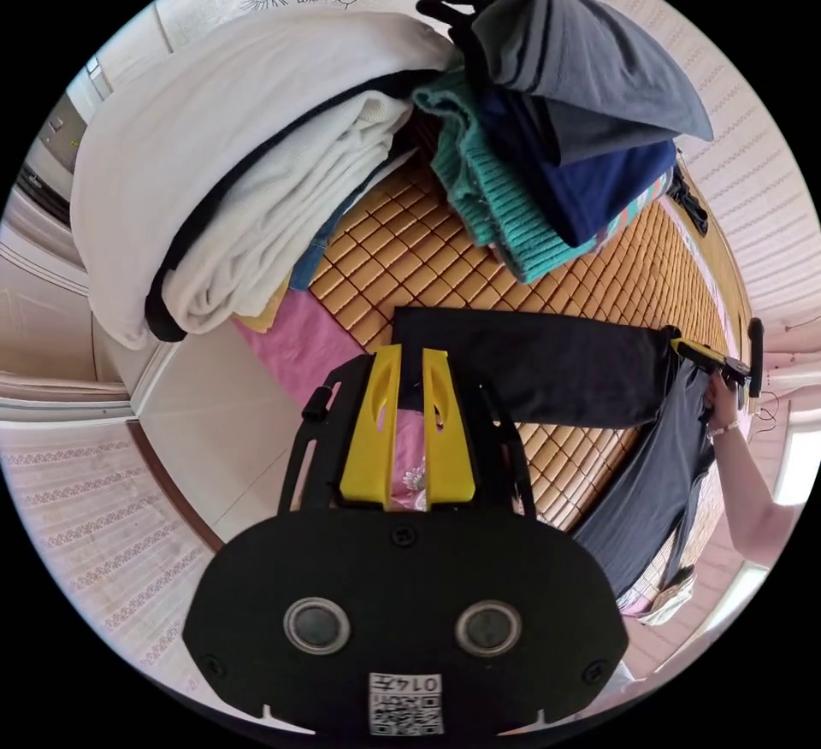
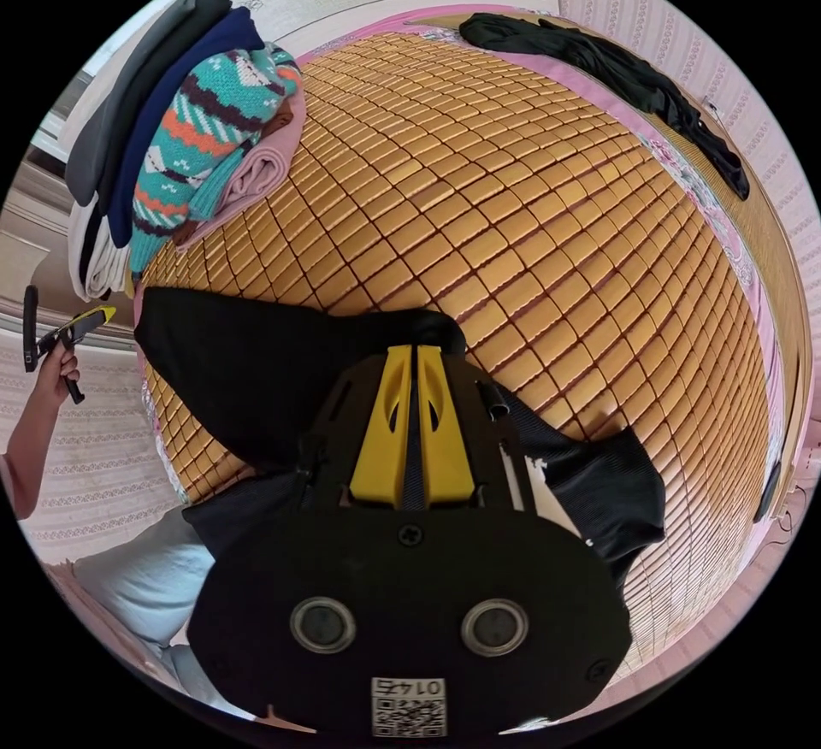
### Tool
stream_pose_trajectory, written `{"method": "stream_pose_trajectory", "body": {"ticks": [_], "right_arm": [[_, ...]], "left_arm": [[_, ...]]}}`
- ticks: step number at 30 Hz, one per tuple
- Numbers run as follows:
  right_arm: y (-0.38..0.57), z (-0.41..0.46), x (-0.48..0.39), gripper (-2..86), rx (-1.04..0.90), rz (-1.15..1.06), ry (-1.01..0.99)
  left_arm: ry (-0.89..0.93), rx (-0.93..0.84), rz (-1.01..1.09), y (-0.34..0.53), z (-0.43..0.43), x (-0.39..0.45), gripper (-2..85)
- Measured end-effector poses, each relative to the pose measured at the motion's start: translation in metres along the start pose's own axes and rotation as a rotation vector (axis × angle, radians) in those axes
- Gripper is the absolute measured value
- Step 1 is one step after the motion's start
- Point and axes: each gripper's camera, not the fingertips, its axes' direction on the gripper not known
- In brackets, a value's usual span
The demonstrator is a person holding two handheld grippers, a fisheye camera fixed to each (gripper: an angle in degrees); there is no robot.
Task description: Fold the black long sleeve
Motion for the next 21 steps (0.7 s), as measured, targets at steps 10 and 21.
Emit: {"method": "stream_pose_trajectory", "body": {"ticks": [10, 21], "right_arm": [[0.009, 0.029, -0.003, 0.8, -0.007, 0.027, -0.012], [0.089, 0.001, 0.047, 6.0, 0.232, 0.189, -0.145]], "left_arm": [[-0.025, -0.119, 0.0, 0.015, 0.058, 0.03, 1.5], [-0.111, 0.01, 0.075, 0.025, 0.017, 0.08, 4.6]]}}
